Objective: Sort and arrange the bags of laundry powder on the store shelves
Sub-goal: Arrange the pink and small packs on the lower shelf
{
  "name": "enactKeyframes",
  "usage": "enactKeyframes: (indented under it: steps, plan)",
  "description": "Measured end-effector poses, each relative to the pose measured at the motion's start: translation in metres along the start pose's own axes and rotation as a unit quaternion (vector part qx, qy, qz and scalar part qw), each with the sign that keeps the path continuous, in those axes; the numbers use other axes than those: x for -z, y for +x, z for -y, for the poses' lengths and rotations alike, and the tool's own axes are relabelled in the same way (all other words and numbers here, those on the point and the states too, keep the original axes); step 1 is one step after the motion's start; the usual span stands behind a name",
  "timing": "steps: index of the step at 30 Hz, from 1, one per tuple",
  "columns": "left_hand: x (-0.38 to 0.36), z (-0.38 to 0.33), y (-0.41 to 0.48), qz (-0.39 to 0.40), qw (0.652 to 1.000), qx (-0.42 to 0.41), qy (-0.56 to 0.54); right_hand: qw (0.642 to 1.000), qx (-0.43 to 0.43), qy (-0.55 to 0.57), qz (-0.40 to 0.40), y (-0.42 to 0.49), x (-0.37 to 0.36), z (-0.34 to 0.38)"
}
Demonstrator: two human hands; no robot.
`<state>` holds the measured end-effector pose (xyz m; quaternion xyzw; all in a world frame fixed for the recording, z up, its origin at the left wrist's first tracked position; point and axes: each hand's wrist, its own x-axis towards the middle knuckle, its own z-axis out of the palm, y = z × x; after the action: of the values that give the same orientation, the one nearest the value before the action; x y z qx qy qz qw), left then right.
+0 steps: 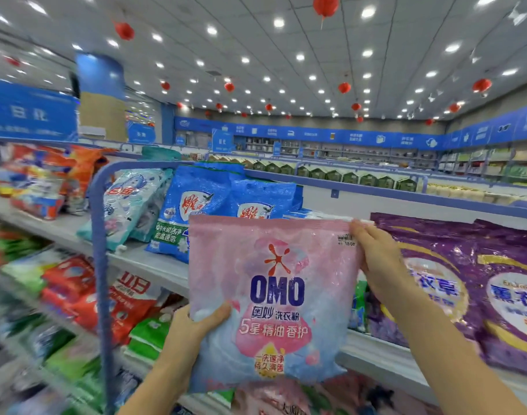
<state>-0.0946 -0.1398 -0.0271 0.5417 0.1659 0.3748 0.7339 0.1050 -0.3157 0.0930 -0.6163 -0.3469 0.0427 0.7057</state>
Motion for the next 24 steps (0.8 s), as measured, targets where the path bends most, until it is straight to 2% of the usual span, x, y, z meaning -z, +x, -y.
enactKeyframes:
  steps: [3, 5, 10, 13, 17, 24]
  plan:
    - [0.035, -0.016, -0.012, -0.050, 0.999, -0.004, 0.001, 0.986, -0.003, 0.118, 0.120, 0.002, -0.033, -0.018]
    - [0.060, -0.028, -0.020, -0.069, 0.997, -0.022, -0.001, 0.967, -0.043, 0.164, 0.191, -0.001, -0.060, -0.039]
    - [0.130, -0.058, -0.035, -0.130, 0.990, -0.047, -0.022, 0.912, -0.202, 0.154, 0.322, -0.041, -0.156, -0.104]
    - [0.180, -0.074, -0.036, -0.182, 0.983, -0.024, -0.018, 0.889, -0.182, 0.169, 0.385, -0.059, -0.212, -0.110]
    - [0.255, -0.096, -0.029, -0.226, 0.974, -0.003, -0.010, 0.886, -0.169, 0.157, 0.403, -0.068, -0.302, -0.102]
    - [0.404, -0.146, 0.017, -0.201, 0.979, 0.002, 0.025, 0.921, -0.110, 0.116, 0.355, -0.064, -0.466, -0.098]
